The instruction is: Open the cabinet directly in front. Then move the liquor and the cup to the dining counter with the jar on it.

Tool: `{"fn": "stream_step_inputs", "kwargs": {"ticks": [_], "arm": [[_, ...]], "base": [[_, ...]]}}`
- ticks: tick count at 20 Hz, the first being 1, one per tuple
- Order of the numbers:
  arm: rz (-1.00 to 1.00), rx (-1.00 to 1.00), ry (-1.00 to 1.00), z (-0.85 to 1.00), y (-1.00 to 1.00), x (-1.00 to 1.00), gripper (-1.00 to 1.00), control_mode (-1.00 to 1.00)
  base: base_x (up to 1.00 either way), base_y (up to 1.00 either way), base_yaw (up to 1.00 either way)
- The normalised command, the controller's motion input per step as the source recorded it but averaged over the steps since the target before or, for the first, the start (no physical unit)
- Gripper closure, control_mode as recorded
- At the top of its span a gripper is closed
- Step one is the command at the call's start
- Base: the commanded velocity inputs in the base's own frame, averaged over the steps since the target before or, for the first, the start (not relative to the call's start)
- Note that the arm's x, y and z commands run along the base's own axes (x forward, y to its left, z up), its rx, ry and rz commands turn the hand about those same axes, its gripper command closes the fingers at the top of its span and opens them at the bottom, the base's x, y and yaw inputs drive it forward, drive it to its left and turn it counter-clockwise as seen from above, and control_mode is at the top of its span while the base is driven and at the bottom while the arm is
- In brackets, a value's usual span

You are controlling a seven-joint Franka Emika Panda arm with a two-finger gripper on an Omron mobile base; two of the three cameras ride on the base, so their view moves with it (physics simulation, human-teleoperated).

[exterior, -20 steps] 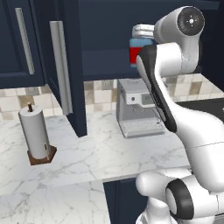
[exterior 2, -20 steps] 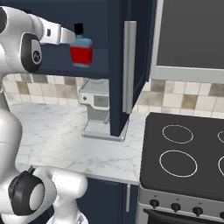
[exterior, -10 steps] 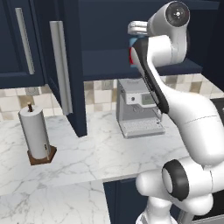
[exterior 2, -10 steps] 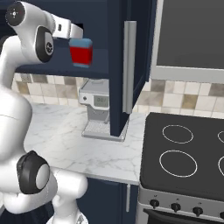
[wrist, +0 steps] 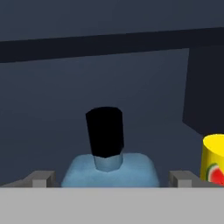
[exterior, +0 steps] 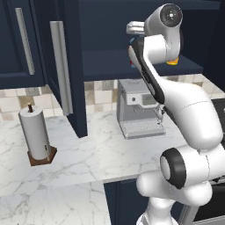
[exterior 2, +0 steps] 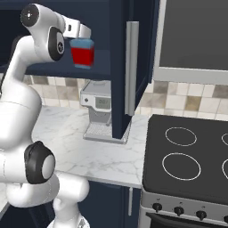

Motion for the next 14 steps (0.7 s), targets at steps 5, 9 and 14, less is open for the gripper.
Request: {"fn": "stream_step_inputs", "kwargs": {"ticks": [5,9,14], "arm": [[0.0,0.0,0.05,-0.04,-0.08,0.13,-1.0,-1.0],[0.0,-0.04,0.05,-0.07,0.0,0.22,-1.0,-1.0],[0.0,-0.05,0.02,-0.18,0.0,0.2,-1.0,-1.0]], "base": [[0.0,0.0,0.0],[0.0,0.0,0.0],[0.0,0.0,0.0]]}}
